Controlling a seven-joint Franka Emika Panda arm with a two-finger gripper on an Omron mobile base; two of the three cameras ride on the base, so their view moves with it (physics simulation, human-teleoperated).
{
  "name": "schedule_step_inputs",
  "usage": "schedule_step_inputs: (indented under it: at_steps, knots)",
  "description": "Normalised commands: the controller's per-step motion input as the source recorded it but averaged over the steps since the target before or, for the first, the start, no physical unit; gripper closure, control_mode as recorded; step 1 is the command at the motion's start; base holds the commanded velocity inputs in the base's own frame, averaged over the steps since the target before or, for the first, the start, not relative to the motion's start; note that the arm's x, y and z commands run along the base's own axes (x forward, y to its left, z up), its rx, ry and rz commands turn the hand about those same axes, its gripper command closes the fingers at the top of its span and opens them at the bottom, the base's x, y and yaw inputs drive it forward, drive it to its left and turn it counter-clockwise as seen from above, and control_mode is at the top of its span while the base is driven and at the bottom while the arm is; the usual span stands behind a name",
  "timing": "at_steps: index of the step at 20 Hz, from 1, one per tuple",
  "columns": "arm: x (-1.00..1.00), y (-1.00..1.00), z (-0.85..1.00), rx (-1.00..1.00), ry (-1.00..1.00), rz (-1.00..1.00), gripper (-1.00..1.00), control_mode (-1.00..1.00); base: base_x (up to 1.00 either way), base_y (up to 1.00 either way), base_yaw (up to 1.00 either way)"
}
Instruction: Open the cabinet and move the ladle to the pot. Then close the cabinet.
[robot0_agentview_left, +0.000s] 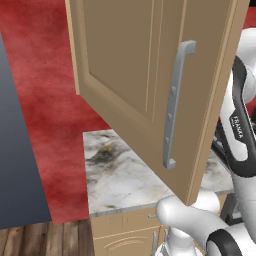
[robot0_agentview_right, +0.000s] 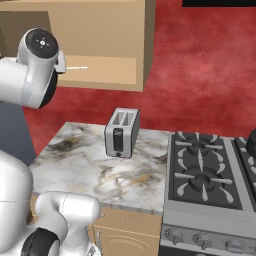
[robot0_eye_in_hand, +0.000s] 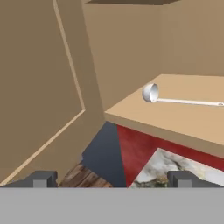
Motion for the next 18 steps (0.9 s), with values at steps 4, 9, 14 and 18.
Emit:
schedule_step_inputs:
  at_steps: [4,9,14,18]
  knots:
    - [0.43,0.34,0.00,0.00,0.04,-0.04,-1.00,-1.00,0.00,0.00,0.00]
    - [0.43,0.27,0.00,0.00,0.01,-0.02,-1.00,-1.00,0.00,0.00,0.00]
    - [0.38,0.11,-0.02,0.00,0.00,-0.02,-1.00,-1.00,0.00,0.00,0.00]
    - [0.29,0.05,-0.09,0.00,0.00,-0.01,-1.00,-1.00,0.00,0.00,0.00]
